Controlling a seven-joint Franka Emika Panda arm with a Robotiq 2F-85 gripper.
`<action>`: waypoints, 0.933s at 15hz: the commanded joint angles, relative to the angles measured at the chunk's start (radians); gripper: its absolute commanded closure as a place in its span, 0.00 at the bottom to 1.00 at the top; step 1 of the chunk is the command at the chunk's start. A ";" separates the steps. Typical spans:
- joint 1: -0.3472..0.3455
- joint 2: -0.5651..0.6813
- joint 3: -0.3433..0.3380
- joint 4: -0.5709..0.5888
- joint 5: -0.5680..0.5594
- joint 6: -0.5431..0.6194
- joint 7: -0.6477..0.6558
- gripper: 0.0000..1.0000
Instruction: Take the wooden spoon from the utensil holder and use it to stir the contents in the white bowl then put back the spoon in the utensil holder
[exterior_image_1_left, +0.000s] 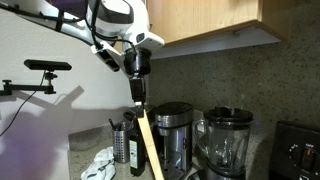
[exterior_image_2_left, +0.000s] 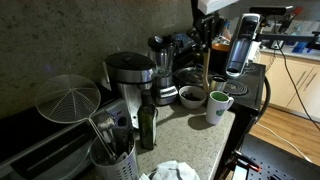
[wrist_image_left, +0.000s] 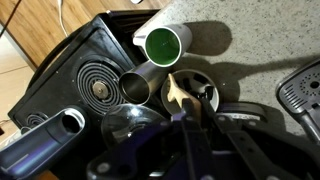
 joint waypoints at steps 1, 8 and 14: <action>-0.019 -0.046 -0.010 -0.094 -0.019 0.074 0.041 0.97; -0.042 -0.054 -0.028 -0.221 -0.018 0.257 0.063 0.97; -0.073 -0.066 -0.027 -0.260 -0.029 0.367 0.093 0.97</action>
